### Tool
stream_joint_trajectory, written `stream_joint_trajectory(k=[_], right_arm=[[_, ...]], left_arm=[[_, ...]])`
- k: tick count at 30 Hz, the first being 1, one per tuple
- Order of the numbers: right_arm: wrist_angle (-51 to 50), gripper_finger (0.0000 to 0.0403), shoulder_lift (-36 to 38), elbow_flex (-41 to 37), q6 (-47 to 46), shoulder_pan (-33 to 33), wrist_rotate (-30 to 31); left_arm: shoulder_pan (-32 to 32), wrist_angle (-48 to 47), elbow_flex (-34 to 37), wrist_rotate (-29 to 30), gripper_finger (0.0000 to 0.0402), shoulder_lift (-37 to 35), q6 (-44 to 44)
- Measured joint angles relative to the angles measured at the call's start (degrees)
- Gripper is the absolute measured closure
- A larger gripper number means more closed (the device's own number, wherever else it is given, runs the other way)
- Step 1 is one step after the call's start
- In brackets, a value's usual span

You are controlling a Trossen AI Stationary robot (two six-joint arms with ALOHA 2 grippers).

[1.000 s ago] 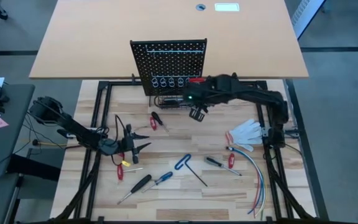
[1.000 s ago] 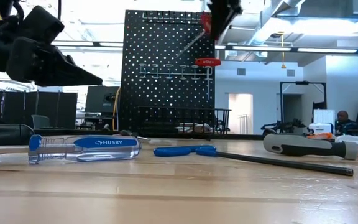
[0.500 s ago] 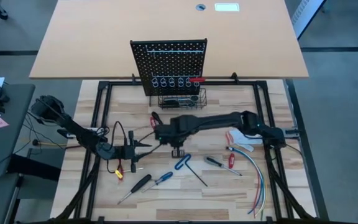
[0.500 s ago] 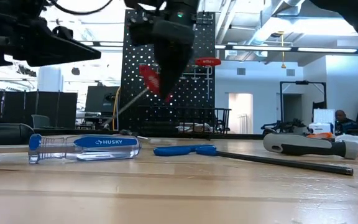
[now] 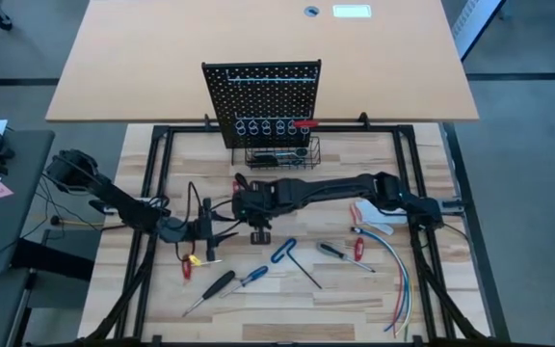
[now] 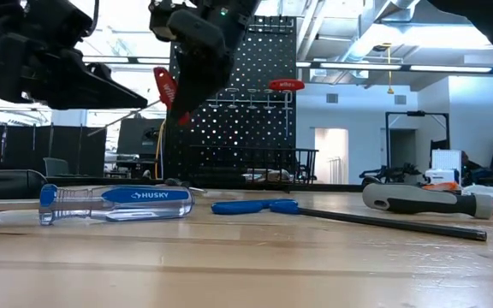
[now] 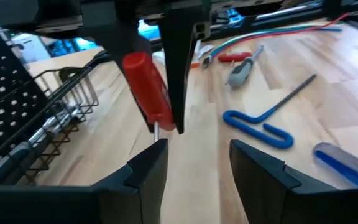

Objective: Hang tools onto peg board
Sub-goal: Hang the red Allen wrench on the pegboard

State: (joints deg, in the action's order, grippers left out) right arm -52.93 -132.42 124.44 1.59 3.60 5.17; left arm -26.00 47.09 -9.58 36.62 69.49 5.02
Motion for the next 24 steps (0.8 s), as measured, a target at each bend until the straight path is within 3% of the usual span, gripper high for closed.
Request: stream_joint_trajectory(k=[9,14,18,24], right_arm=[[2.03,0.036,-0.04,-0.02,0.24,0.2,0.44],[0.93,0.036,-0.04,-0.02,0.46,0.46,-0.41],[0.86,0.036,-0.04,-0.02,0.62,0.68,-0.39],[1.2,0.0357,-0.04,-0.02,0.63,1.07,-0.31]], left_arm=[[0.49,-1.17,-0.02,1.1,0.0283,-0.02,-2.44],[-3.63,-0.89,-0.4,-1.73,0.0292,-2.05,5.44],[-5.32,-1.25,-0.55,-0.57,0.0282,-4.18,8.16],[-4.71,-4.86,-0.55,3.62,0.0236,-5.42,6.92]])
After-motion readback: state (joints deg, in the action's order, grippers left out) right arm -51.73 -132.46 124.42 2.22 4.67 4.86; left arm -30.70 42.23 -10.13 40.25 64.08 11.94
